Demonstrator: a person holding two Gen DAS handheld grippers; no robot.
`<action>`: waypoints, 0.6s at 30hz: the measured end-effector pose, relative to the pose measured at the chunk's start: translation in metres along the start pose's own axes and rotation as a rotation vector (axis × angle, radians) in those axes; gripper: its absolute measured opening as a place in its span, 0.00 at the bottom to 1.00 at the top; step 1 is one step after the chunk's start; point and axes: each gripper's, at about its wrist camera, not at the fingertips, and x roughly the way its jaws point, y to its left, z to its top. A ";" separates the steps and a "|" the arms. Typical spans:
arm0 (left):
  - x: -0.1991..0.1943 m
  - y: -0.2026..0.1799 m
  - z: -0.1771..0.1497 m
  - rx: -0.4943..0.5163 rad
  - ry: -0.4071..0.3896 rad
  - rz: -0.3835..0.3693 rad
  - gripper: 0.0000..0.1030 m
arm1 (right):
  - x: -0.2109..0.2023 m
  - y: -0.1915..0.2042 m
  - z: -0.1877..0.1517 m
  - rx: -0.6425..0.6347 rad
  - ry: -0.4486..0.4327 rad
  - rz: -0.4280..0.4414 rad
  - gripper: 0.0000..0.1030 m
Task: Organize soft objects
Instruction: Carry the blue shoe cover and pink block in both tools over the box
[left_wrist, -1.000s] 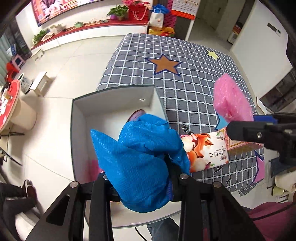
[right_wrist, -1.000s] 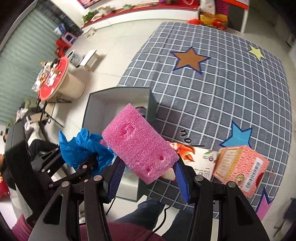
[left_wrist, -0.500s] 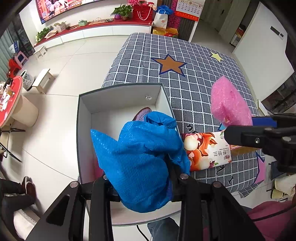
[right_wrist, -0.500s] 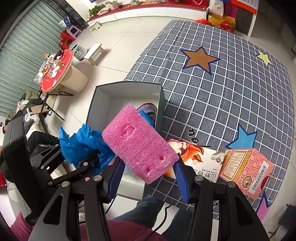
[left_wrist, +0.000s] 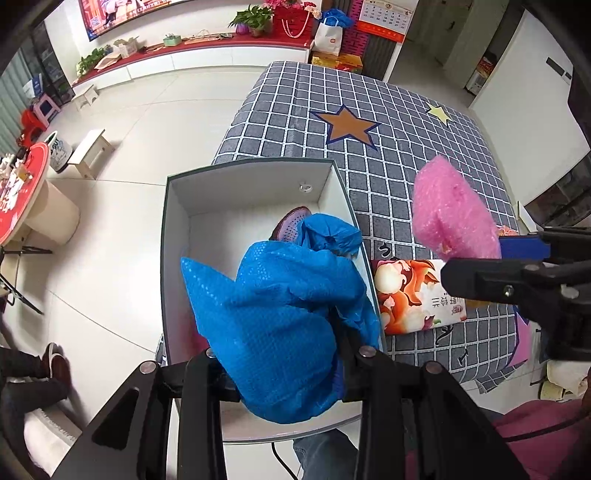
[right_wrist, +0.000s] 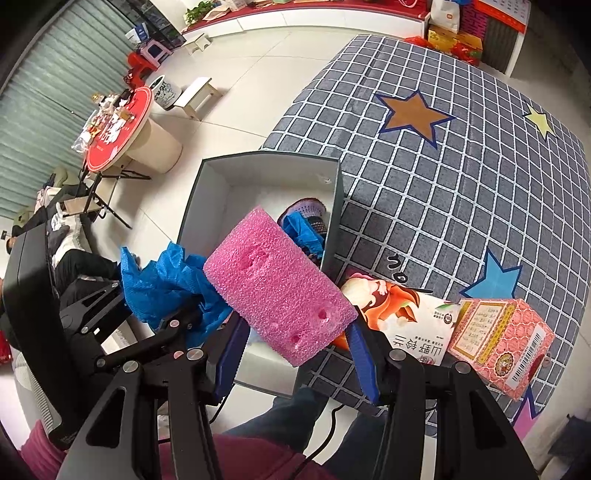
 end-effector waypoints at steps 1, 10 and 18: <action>0.000 0.001 0.000 -0.003 0.001 0.000 0.35 | 0.001 0.001 0.000 -0.004 0.002 0.001 0.52; 0.003 0.008 -0.001 -0.035 0.013 0.007 0.35 | 0.003 0.007 0.001 -0.015 0.006 0.007 0.52; 0.008 0.013 -0.004 -0.061 0.035 0.006 0.35 | 0.005 0.009 0.001 -0.020 0.015 0.009 0.52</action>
